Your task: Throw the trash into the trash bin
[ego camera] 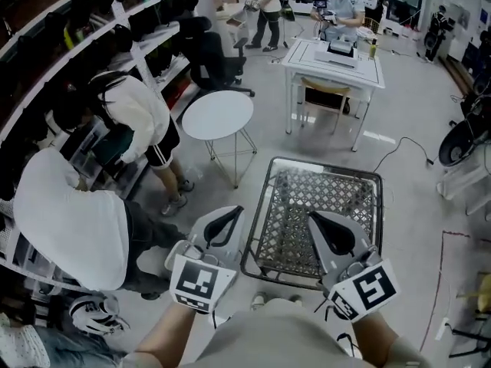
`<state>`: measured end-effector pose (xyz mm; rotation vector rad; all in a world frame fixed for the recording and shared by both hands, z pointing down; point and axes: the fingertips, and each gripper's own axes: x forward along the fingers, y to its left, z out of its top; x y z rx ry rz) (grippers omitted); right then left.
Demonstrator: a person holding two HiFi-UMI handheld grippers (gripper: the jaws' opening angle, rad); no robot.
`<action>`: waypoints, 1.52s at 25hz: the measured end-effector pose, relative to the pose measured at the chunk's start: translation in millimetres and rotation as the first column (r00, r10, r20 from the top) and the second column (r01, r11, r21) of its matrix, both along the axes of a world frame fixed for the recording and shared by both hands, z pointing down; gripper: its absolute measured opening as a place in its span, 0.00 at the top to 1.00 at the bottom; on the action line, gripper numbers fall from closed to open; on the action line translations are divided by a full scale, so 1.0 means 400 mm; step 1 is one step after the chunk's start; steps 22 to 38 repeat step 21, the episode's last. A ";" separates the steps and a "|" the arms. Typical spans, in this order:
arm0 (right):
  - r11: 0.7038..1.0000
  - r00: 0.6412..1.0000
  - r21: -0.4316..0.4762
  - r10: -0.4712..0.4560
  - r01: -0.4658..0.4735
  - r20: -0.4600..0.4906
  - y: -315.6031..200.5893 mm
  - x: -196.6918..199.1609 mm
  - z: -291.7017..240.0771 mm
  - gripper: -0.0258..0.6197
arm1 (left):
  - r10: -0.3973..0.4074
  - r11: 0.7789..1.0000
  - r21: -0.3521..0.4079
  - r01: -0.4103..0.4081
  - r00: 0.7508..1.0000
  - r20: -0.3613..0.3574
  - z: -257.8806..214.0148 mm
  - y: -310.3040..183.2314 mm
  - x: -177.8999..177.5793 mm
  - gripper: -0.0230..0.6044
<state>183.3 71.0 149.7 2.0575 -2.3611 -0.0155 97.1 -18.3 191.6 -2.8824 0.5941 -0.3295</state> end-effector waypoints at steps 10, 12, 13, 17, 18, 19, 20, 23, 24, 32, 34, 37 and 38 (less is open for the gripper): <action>1.000 1.000 -0.010 0.016 -0.016 0.019 0.035 0.068 0.014 0.95 | 0.026 1.000 -0.010 -0.025 1.000 0.018 0.018 0.016 0.061 0.96; 1.000 1.000 -0.012 0.014 -0.013 0.014 0.028 0.068 0.018 0.95 | 0.016 1.000 -0.020 -0.016 0.999 0.031 0.032 0.004 0.061 0.96; 1.000 1.000 -0.012 0.011 -0.011 0.013 0.025 0.067 0.018 0.95 | 0.011 1.000 -0.025 -0.010 0.999 0.038 0.038 -0.001 0.059 0.96; 1.000 1.000 -0.006 -0.002 0.002 0.014 0.017 0.068 0.012 0.95 | -0.005 1.000 -0.028 0.006 0.999 0.044 0.038 -0.011 0.054 0.96; 1.000 1.000 -0.008 -0.003 0.003 0.012 0.016 0.072 0.011 0.96 | -0.006 1.000 -0.029 0.007 0.999 0.044 0.037 -0.013 0.057 0.96; 1.000 1.000 -0.011 -0.004 0.004 0.010 0.015 0.076 0.012 0.95 | -0.006 1.000 -0.030 0.007 0.999 0.045 0.036 -0.014 0.060 0.96; 1.000 1.000 -0.013 -0.005 0.005 0.009 0.014 0.080 0.012 0.95 | -0.005 0.999 -0.032 0.007 0.999 0.046 0.036 -0.015 0.064 0.96; 1.000 1.000 -0.015 -0.006 0.006 0.007 0.012 0.084 0.012 0.95 | -0.004 0.999 -0.034 0.006 0.999 0.047 0.037 -0.016 0.068 0.96; 1.000 1.000 -0.015 -0.006 0.006 0.007 0.012 0.084 0.012 0.95 | -0.004 0.999 -0.034 0.006 0.999 0.047 0.037 -0.016 0.068 0.96; 1.000 1.000 -0.015 -0.006 0.006 0.007 0.012 0.084 0.012 0.95 | -0.004 0.999 -0.034 0.006 0.999 0.047 0.037 -0.016 0.068 0.96; 1.000 1.000 -0.015 -0.006 0.006 0.007 0.012 0.084 0.012 0.95 | -0.004 0.999 -0.034 0.006 0.999 0.047 0.037 -0.016 0.068 0.96; 1.000 1.000 -0.015 -0.006 0.006 0.007 0.012 0.084 0.012 0.95 | -0.004 0.999 -0.034 0.006 0.999 0.047 0.037 -0.016 0.068 0.96; 1.000 1.000 -0.015 -0.006 0.006 0.007 0.012 0.084 0.012 0.95 | -0.004 0.999 -0.034 0.006 0.999 0.047 0.037 -0.016 0.068 0.96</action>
